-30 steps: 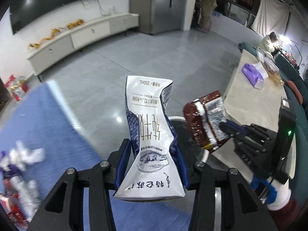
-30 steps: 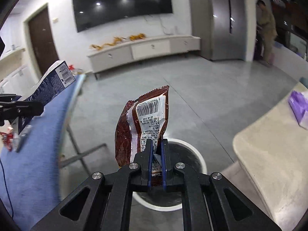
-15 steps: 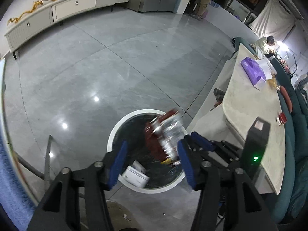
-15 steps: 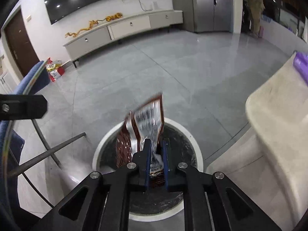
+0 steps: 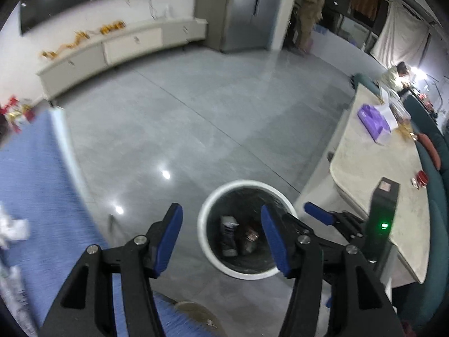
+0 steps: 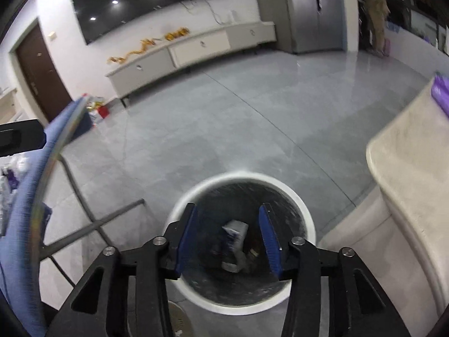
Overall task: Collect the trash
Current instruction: 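Carry both bags to the trash bin and open both tools to drop them, then move both open tools back toward the wrappers on the rug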
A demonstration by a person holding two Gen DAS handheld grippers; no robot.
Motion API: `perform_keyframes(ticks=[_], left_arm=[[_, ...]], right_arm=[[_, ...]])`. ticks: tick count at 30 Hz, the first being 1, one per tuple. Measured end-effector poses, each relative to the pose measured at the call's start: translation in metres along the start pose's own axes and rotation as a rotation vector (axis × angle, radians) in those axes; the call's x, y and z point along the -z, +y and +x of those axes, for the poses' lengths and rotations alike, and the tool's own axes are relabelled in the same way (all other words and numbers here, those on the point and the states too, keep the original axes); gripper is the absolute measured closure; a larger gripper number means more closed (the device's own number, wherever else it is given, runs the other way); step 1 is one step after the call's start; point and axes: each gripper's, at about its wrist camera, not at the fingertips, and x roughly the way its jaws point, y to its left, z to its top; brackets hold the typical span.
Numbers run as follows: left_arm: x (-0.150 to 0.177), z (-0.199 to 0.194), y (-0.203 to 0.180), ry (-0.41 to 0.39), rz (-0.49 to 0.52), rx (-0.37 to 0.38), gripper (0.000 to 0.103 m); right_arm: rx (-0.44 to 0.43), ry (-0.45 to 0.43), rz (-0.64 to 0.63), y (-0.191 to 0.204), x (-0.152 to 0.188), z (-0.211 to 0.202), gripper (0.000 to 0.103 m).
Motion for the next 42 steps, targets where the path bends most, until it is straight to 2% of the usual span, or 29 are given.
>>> perform_keyframes(ticks=[7, 15, 20, 25, 33, 42], left_arm=[[0.02, -0.09, 0.03, -0.191, -0.006, -0.199, 0.042], [0.058, -0.18, 0.074, -0.355, -0.089, -0.329, 0.042], [0.083, -0.22, 0.102, -0.408, -0.121, -0.398, 0.042], [0.105, -0.247, 0.118, -0.445, -0.156, -0.426, 0.041], [0.134, -0.278, 0.145, -0.484, -0.21, -0.459, 0.038], [0.161, -0.3, 0.169, -0.513, -0.266, -0.511, 0.036]], right_arm=[[-0.093, -0.118, -0.099, 0.07, -0.022, -0.062, 0.047], [-0.196, -0.233, -0.235, 0.157, -0.032, -0.127, 0.035], [-0.245, -0.272, -0.3, 0.201, -0.034, -0.151, 0.032], [-0.281, -0.297, -0.358, 0.238, -0.03, -0.172, 0.031], [-0.307, -0.316, -0.405, 0.273, -0.022, -0.193, 0.03], [-0.317, -0.322, -0.439, 0.294, -0.015, -0.203, 0.028]])
